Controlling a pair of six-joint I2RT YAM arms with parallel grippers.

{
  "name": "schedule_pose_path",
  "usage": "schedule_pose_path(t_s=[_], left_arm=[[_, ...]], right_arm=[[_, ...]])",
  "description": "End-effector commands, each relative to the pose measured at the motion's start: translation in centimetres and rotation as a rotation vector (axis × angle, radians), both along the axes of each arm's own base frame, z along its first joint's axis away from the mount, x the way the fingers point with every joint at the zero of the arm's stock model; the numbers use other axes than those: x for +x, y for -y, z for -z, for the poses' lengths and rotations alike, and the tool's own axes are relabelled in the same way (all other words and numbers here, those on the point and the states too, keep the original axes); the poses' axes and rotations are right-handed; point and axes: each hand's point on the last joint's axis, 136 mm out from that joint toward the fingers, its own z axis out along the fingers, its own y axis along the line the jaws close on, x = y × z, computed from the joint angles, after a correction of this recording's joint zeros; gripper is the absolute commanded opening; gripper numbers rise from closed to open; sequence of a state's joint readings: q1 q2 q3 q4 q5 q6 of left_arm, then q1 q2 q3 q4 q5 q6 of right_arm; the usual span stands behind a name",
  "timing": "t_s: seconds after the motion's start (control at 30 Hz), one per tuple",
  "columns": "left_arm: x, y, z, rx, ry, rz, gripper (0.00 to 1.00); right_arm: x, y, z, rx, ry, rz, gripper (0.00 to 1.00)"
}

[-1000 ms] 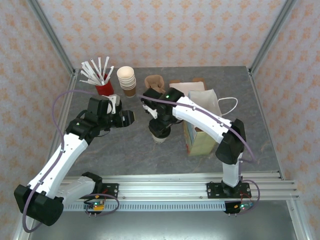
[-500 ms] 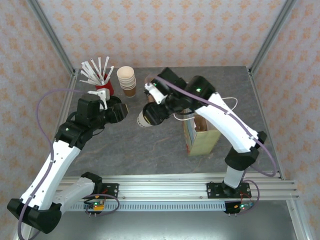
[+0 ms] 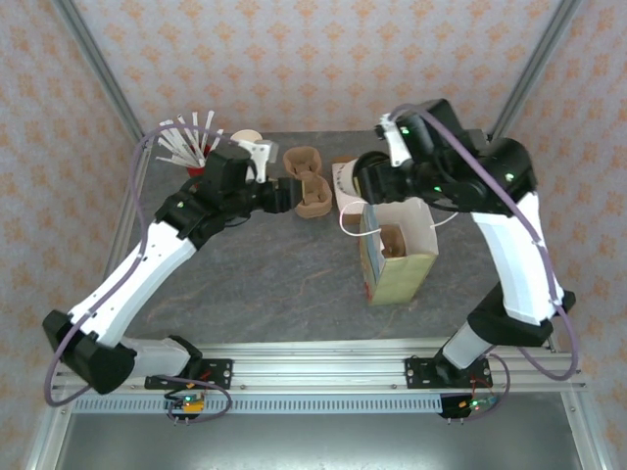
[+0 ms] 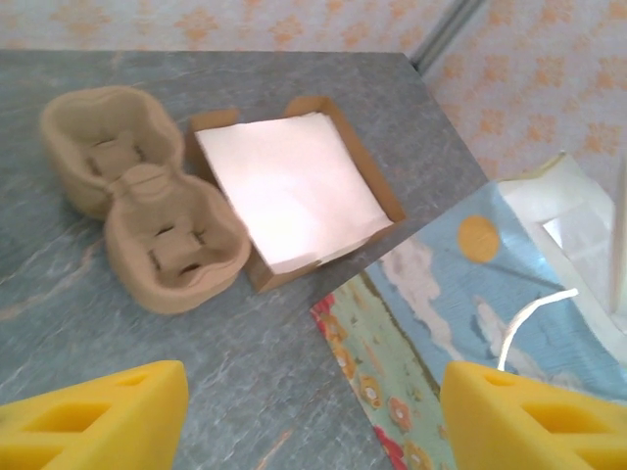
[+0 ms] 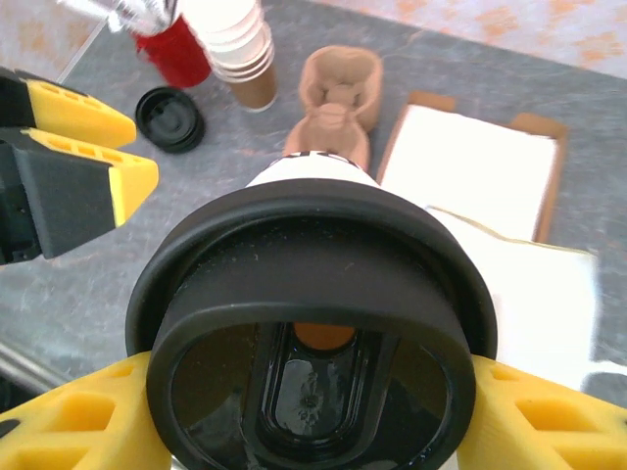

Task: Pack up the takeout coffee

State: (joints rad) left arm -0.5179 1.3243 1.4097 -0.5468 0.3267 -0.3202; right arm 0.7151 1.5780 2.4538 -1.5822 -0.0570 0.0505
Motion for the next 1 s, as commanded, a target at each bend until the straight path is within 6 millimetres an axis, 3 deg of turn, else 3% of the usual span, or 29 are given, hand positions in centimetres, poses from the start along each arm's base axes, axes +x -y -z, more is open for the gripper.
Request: schedule_pose_path(t_s=[0.0,0.23,0.47,0.5,0.73,0.97], left_arm=[[0.3,3.6,-2.2,0.027,0.1,0.166,0.69],[1.5,10.6,-1.8,0.104,0.112,0.366,0.69],[3.3,15.2,-0.2,0.171,0.086,0.481,0.68],[3.8,15.9,1.0,0.191,0.062,0.496,0.68],[5.3,17.5,3.3,0.261,0.022,0.553,0.62],[6.4,17.8,4.6,0.286,0.003,0.536,0.44]], right_arm=[[-0.9,4.2,-0.8,-0.026,0.028,0.139,0.52],[-0.9,9.1,-0.8,-0.085,0.058,0.311,0.51],[-0.6,10.3,0.4,-0.124,0.035,0.358,0.51],[-0.5,10.3,0.5,-0.124,0.032,0.357,0.51],[-0.7,10.3,0.9,-0.129,0.022,0.352,0.5],[-0.7,9.9,1.4,-0.13,0.004,0.33,0.5]])
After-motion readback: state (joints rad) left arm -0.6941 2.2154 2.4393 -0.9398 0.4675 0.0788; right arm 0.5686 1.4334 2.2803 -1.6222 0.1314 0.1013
